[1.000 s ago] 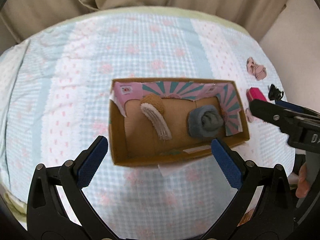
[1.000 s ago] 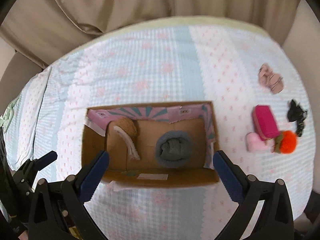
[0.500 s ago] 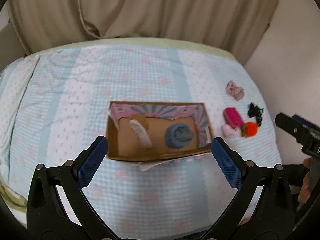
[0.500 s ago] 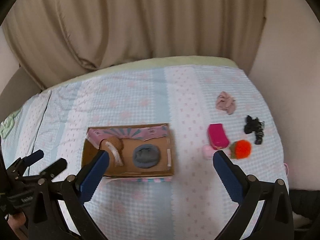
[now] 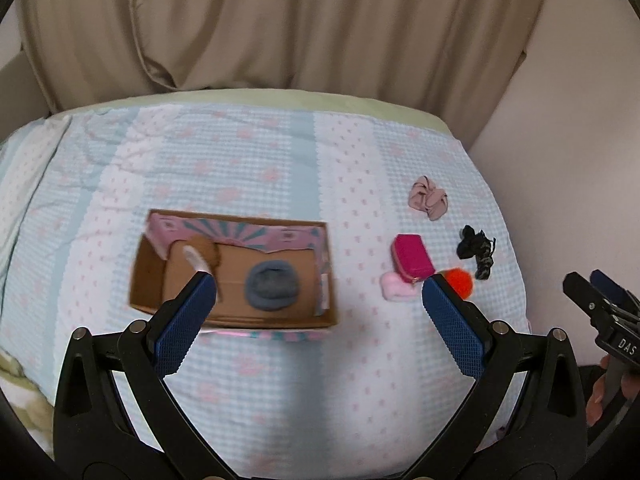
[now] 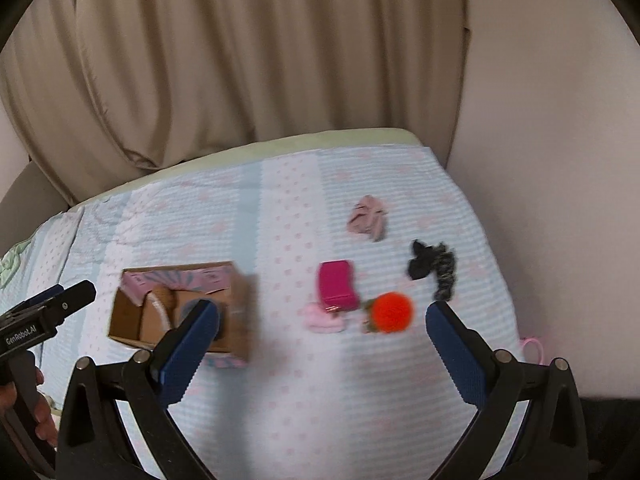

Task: Organize soft objects
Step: 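Lift both tools out of the box toward the remaining items, then grasp the magenta pouch with the left tool while the right tool grasps the black socks, then carry the magenta pouch and black socks into the box and release both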

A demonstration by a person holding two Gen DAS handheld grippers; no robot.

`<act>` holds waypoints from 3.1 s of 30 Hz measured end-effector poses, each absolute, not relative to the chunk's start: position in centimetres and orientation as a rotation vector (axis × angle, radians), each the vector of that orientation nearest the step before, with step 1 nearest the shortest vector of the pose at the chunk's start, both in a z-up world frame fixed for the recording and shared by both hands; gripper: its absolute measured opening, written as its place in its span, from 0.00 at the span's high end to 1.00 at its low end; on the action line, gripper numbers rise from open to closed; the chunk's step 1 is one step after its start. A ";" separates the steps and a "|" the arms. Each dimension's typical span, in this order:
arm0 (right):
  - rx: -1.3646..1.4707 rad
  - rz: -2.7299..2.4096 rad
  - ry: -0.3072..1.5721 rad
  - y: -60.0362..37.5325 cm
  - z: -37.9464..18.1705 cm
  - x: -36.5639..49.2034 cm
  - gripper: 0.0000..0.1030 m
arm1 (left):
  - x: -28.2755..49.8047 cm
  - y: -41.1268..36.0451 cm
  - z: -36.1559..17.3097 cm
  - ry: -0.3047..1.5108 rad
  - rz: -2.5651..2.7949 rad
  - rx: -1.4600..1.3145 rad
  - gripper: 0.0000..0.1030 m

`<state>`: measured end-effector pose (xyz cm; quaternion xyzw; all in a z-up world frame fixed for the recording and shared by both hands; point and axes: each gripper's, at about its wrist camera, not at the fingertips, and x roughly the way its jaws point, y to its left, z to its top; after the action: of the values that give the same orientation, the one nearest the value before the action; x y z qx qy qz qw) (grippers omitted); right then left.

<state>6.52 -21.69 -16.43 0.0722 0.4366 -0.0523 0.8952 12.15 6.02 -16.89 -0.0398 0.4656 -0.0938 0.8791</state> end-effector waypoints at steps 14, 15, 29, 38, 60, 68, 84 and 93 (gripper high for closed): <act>0.176 -0.189 0.955 -37.2 -22.7 9.6 0.00 | 17.7 -11.5 -23.3 1.093 -0.221 -0.066 0.00; 0.177 -0.193 0.960 -37.8 -23.4 10.1 0.00 | 18.5 -12.4 -24.2 1.104 -0.223 -0.064 0.00; 0.195 -0.207 1.045 -43.9 -37.4 16.9 0.12 | 26.8 -19.9 -39.3 1.266 -0.217 -0.035 0.01; 0.194 -0.209 1.104 -44.8 -43.1 19.3 0.17 | 29.1 -21.1 -46.3 1.353 -0.204 -0.002 0.08; 0.208 -0.238 1.124 -44.3 -44.0 20.1 0.67 | 30.5 -21.9 -47.0 1.375 -0.250 -0.006 0.54; 0.196 -0.247 1.058 -43.1 -38.4 18.7 0.67 | 29.4 -21.0 -41.8 1.306 -0.273 -0.026 0.54; 0.144 -0.134 0.945 -34.6 -23.0 14.9 0.67 | 23.3 -14.8 -25.3 1.117 -0.261 -0.105 0.54; 0.119 0.008 0.912 -25.5 -19.5 14.7 0.67 | 19.7 -6.1 -19.9 1.051 -0.171 -0.139 0.54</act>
<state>14.65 -25.49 -19.50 0.0572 0.4401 0.0037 0.8961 19.71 -6.13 -19.94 -0.0663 0.5006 -0.0815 0.8593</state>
